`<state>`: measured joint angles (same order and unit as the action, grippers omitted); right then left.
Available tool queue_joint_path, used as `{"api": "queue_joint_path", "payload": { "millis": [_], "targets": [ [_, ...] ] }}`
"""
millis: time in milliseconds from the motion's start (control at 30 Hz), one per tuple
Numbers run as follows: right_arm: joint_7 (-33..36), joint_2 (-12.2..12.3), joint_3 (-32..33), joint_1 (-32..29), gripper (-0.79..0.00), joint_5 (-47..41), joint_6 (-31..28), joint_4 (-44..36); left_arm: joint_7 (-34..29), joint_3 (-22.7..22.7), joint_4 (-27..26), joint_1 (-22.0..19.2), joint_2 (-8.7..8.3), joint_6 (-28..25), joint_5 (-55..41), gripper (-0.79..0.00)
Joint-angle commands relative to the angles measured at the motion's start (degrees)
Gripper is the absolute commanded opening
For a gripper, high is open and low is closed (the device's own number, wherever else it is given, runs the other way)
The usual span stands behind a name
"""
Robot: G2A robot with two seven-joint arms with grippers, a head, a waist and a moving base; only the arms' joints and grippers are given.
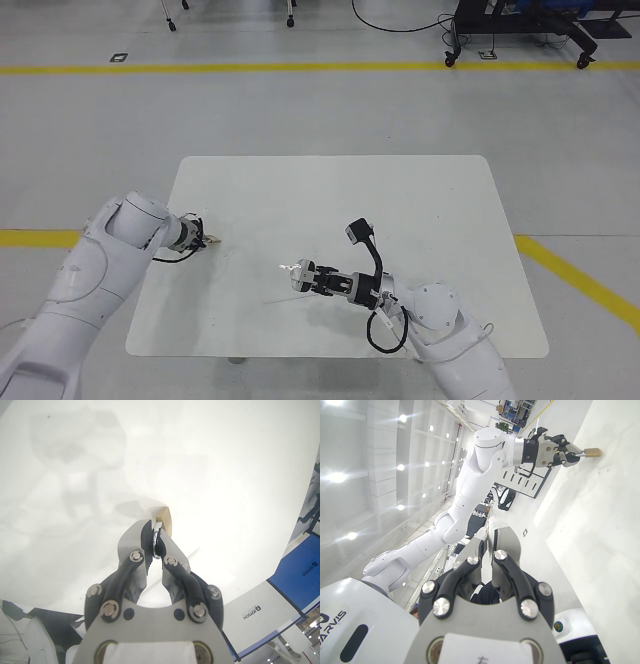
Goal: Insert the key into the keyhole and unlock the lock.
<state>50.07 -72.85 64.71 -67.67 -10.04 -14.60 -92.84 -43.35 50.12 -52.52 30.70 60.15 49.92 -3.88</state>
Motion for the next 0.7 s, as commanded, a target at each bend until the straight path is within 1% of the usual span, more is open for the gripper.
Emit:
{"api": "queue_joint_path", "payload": {
  "millis": [0, 133, 300, 400, 500, 567, 667],
  "targets": [
    [0.00, 0.00, 0.00, 0.00, -0.785, 0.00, 0.00, 0.00, -0.83, 0.41, -0.49, -0.04, -0.23, -0.37, 0.09, -0.785],
    [0.00, 0.00, 0.00, 0.00, -0.785, 0.00, 0.00, 0.00, -1.95, 0.98, -2.59, 0.31, -0.81, -0.64, 1.18, -0.785],
    [0.00, 0.00, 0.00, 0.00, -0.785, 0.00, 0.00, 0.00, -5.29, 1.50, -7.26, 1.83, -2.15, -1.44, 4.14, -0.785],
    [0.00, 0.00, 0.00, 0.00, -0.785, 0.00, 0.00, 0.00, -8.28, 0.78, -10.79, 3.09, -3.19, -0.56, 8.02, -0.785],
    [0.00, 0.00, 0.00, 0.00, -0.785, 0.00, 0.00, 0.00, -9.96, -0.43, -14.38, 4.23, -4.06, 1.05, 12.52, -0.785],
    [0.00, 0.00, 0.00, 0.00, -0.785, 0.00, 0.00, 0.00, -9.38, -1.40, -16.81, 5.38, -4.63, 1.63, 14.99, -0.785],
    [0.00, 0.00, 0.00, 0.00, -0.785, 0.00, 0.00, 0.00, -9.49, -2.17, -19.00, 6.21, -5.21, 1.53, 15.48, -0.785]
  ]
}}
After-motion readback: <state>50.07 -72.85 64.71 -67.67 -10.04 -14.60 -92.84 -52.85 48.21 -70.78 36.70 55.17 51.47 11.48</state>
